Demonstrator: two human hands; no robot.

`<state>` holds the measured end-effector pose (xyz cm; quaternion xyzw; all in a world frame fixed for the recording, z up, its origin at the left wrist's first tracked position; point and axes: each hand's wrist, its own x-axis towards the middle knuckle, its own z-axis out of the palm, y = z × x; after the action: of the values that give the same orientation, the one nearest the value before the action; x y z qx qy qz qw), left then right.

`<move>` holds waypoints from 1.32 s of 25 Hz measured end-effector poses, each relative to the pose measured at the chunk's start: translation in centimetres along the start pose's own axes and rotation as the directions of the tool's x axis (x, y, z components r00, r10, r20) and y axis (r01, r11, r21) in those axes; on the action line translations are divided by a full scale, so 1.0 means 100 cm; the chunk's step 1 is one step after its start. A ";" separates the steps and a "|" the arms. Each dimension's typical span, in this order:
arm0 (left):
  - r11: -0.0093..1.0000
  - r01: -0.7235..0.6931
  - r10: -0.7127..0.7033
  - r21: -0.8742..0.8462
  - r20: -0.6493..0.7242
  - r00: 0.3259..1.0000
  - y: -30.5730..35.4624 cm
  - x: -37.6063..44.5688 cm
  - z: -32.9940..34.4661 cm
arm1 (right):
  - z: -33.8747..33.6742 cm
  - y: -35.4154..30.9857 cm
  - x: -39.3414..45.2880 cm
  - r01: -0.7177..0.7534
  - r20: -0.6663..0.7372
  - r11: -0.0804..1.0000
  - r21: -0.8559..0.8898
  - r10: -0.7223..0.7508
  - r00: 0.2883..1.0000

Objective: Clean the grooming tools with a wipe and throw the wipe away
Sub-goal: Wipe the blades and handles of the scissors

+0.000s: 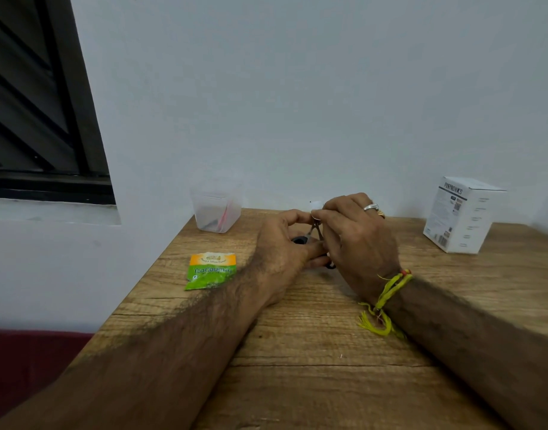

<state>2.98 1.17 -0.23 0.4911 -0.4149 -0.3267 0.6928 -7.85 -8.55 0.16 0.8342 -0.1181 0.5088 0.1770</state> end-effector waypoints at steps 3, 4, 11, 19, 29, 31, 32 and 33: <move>1.000 0.006 -0.006 -0.004 -0.009 1.000 0.000 0.000 0.001 | 0.000 0.000 -0.001 0.027 0.005 0.999 0.017 -0.027 1.000; 1.000 0.004 -0.004 -0.006 -0.008 1.000 0.000 0.000 0.001 | 0.000 0.000 -0.002 0.026 0.007 0.999 0.029 -0.027 1.000; 1.000 -0.009 0.009 -0.010 0.005 1.000 0.001 0.000 -0.002 | -0.001 0.001 -0.002 0.034 0.037 0.999 -0.019 -0.033 0.999; 0.999 -0.014 0.015 0.047 -0.015 1.000 -0.001 0.001 -0.001 | -0.004 0.001 -0.004 -0.191 0.087 0.948 0.253 0.174 0.981; 0.980 -0.058 0.071 0.189 -0.062 0.996 -0.003 0.001 0.003 | -0.005 0.002 -0.002 -0.201 0.122 0.947 0.250 0.175 0.977; 0.986 -0.046 0.058 0.163 -0.072 0.996 -0.003 0.001 0.002 | -0.004 0.002 -0.002 -0.186 0.051 0.947 0.263 0.179 0.982; 0.989 -0.041 0.053 0.143 -0.076 0.996 -0.002 0.001 0.002 | -0.004 0.002 -0.002 -0.178 0.020 0.948 0.264 0.179 0.984; 0.992 -0.038 0.047 0.116 -0.074 0.996 -0.002 0.001 0.001 | -0.004 0.002 -0.002 -0.170 -0.010 0.951 0.259 0.179 0.984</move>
<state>2.93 0.95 -0.36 0.5333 -0.4165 -0.2685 0.6855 -8.37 -8.60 0.20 0.8276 -0.1212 0.5475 0.0235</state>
